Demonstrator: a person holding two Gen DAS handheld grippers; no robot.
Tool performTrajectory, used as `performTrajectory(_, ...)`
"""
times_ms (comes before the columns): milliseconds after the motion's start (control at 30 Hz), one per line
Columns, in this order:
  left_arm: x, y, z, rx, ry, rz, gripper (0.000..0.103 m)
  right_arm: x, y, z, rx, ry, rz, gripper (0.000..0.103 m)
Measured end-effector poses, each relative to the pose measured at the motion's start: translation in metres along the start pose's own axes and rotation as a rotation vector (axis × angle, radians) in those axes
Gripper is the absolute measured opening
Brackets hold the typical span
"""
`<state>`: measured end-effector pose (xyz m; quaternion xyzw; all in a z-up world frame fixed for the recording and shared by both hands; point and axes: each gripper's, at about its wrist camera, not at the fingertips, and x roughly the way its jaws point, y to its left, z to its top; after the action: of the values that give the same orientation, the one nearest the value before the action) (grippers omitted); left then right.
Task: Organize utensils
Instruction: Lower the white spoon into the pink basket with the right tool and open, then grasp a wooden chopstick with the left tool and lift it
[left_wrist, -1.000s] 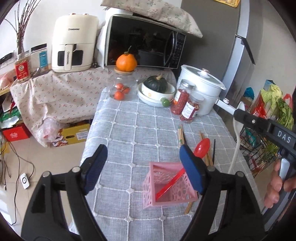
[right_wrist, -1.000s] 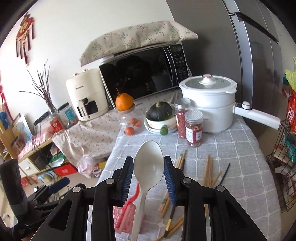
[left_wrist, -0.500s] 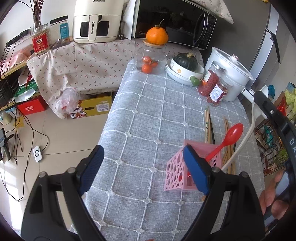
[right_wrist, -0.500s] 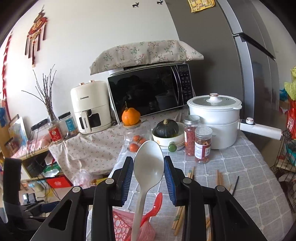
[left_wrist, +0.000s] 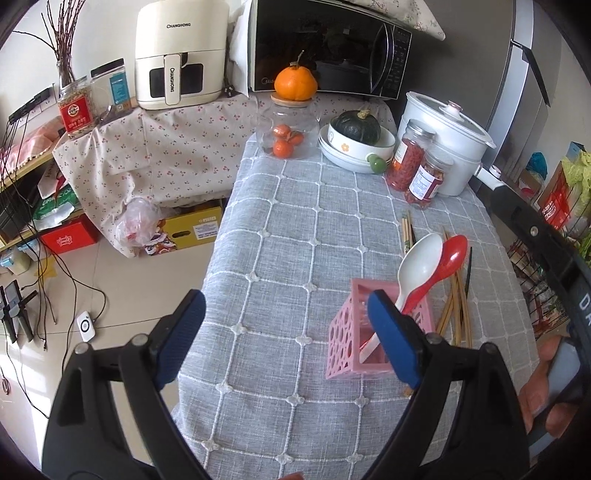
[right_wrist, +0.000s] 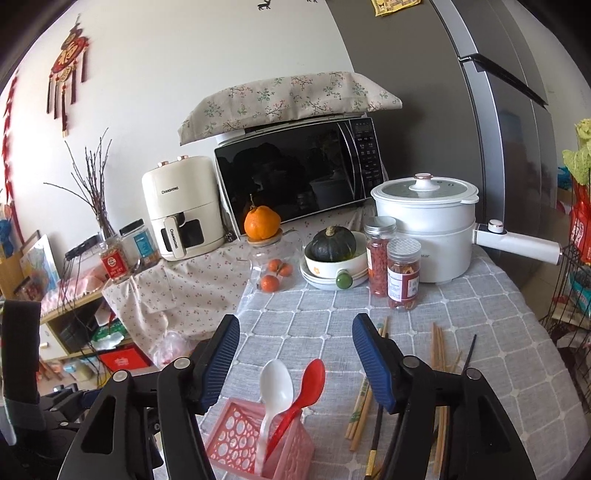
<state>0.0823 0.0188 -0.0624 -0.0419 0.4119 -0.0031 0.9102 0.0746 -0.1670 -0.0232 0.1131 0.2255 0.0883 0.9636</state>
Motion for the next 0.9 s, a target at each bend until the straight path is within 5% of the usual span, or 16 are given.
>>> performTrajectory(233, -0.014, -0.005, 0.004, 0.024, -0.036, 0.007, 0.095, -0.006, -0.018, 0.011, 0.039, 0.08, 0.003, 0.085)
performTrajectory(567, -0.031, -0.02, 0.001, 0.095, -0.078, 0.014, 0.1, -0.025, -0.057, 0.019, 0.027, 0.159, -0.117, 0.098)
performTrajectory(900, -0.044, -0.089, 0.004, 0.277, -0.049, -0.127, 0.101, -0.032, -0.144, 0.023, 0.115, 0.354, -0.232, 0.102)
